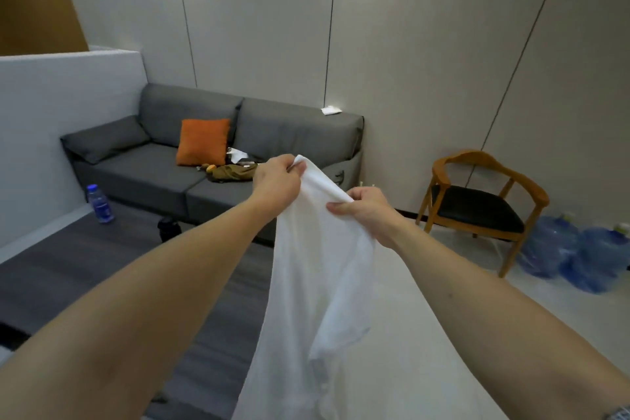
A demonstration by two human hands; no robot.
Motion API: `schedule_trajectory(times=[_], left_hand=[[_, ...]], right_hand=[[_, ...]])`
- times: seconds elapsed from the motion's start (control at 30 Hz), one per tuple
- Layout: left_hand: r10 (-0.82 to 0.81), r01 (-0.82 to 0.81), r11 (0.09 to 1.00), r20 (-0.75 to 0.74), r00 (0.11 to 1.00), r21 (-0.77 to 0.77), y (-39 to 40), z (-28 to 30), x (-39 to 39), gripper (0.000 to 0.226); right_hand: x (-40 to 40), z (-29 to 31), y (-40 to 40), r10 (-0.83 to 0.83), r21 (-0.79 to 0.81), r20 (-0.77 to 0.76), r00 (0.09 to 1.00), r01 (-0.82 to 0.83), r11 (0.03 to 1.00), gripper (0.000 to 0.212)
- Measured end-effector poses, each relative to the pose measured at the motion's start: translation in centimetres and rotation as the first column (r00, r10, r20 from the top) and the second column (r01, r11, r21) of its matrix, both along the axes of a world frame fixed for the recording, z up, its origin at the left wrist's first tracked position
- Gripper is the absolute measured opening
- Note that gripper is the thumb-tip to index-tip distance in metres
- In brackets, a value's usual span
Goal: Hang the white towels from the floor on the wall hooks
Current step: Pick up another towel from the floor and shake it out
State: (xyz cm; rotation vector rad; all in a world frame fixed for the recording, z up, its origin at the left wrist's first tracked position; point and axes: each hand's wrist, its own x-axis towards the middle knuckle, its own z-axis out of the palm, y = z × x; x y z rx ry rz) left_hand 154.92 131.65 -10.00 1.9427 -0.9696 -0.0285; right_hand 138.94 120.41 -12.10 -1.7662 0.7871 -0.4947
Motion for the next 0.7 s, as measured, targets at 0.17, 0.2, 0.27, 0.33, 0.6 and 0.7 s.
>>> schedule_trajectory(times=[0.17,0.2,0.27,0.33,0.6,0.7], left_hand=[[0.251,-0.251,0.968,0.021,0.968,-0.018,-0.4,1.3,7.5,0.030],[0.300,-0.300,0.954,0.049,0.953,-0.008,0.1,1.5,9.2,0.030],[0.396,-0.397,0.918,0.083,0.915,-0.002,1.3,1.9,12.9,0.029],[0.488,-0.489,0.872,0.086,0.869,-0.012,2.8,2.5,16.4,0.032],[0.729,-0.728,0.684,0.071,0.681,-0.051,9.2,3.1,30.9,0.034],[0.793,-0.792,0.608,0.072,0.605,-0.055,11.9,4.3,36.4,0.025]], right_hand=[[7.5,1.1,-5.8,0.157,-0.053,-0.012,0.987,-0.158,0.986,0.031],[9.1,1.1,-6.6,0.184,-0.057,-0.012,0.983,-0.184,0.981,0.029],[12.6,1.4,-7.6,0.222,-0.063,-0.026,0.975,-0.223,0.973,0.024],[16.6,1.7,-8.1,0.269,-0.091,-0.036,0.963,-0.271,0.958,0.031],[35.6,1.7,-7.7,0.383,-0.299,-0.081,0.920,-0.389,0.872,0.016],[43.3,3.2,-7.2,0.365,-0.389,-0.091,0.926,-0.371,0.843,0.021]])
